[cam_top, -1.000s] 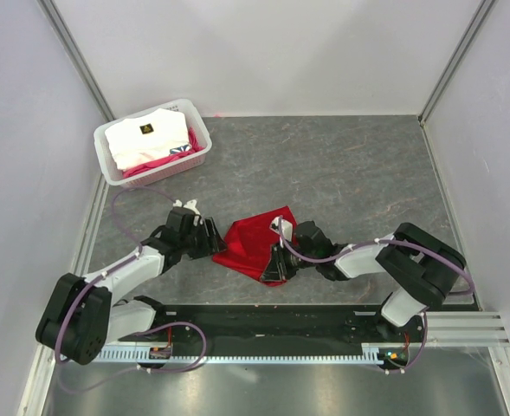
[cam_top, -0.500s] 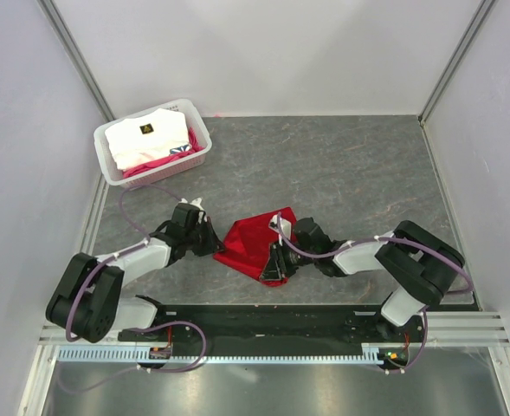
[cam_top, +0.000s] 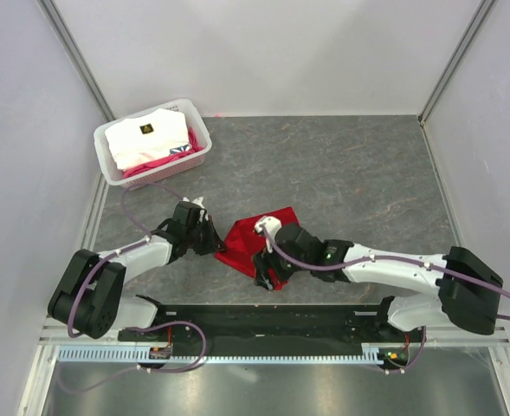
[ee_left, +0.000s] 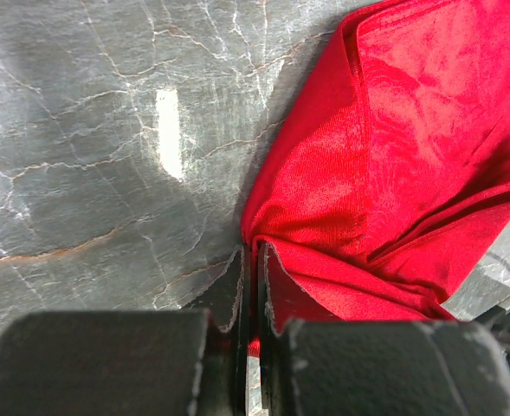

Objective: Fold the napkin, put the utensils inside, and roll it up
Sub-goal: Roll the napkin with the utensil

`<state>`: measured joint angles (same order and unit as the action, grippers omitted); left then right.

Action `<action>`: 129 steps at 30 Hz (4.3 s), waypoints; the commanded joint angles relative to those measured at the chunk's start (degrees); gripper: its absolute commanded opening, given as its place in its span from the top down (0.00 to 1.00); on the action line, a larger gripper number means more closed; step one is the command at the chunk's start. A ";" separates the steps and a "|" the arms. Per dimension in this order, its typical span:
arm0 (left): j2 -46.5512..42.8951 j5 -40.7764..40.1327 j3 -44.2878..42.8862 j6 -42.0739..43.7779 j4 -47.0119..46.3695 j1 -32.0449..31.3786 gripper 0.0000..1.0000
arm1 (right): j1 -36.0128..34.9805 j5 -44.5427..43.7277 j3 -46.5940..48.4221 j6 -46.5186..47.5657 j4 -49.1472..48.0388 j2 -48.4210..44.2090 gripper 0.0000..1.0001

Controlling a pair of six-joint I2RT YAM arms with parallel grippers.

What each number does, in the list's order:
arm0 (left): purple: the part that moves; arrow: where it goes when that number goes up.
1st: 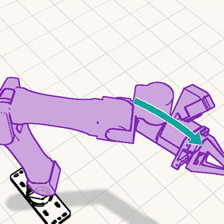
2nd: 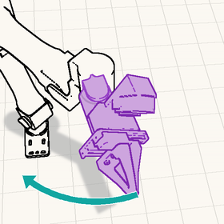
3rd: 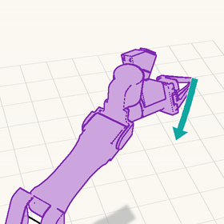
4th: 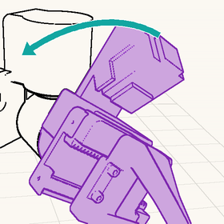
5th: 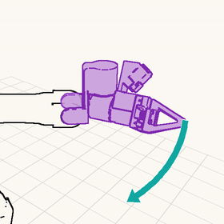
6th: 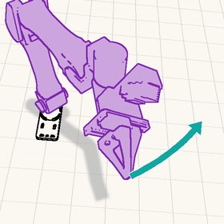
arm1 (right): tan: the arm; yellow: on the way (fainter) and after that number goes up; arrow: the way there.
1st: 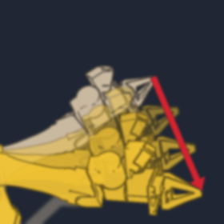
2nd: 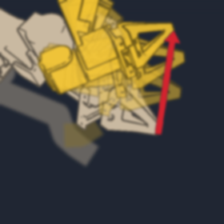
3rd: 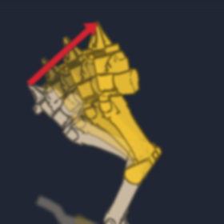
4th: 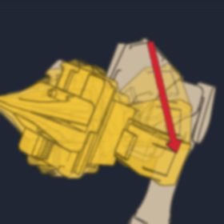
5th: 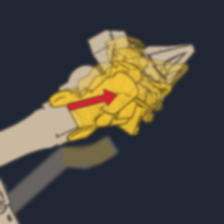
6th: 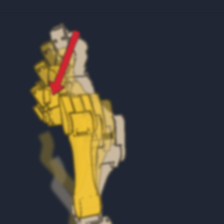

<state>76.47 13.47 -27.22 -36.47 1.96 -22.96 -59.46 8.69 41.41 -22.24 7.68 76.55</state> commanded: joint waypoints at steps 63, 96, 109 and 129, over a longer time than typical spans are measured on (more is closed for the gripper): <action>2.64 -0.73 -4.24 4.04 6.39 -0.07 0.98 | -13.93 -22.75 2.97 -1.14 10.06 10.99 0.31; 4.22 2.17 -4.86 4.56 5.87 -0.07 0.98 | -12.79 -20.56 13.88 9.15 5.95 25.31 0.50; -7.46 -3.27 -4.60 3.51 9.29 0.28 0.26 | -5.06 5.35 1.23 4.23 -10.81 21.80 0.77; -9.78 -1.35 2.44 2.98 1.91 0.20 0.29 | 12.34 37.18 -6.86 -7.37 -35.45 29.53 0.84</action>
<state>62.41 9.15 -24.56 -33.61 8.19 -22.90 -49.39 40.36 37.06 -27.49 -24.45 102.04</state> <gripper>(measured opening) 0.723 0.189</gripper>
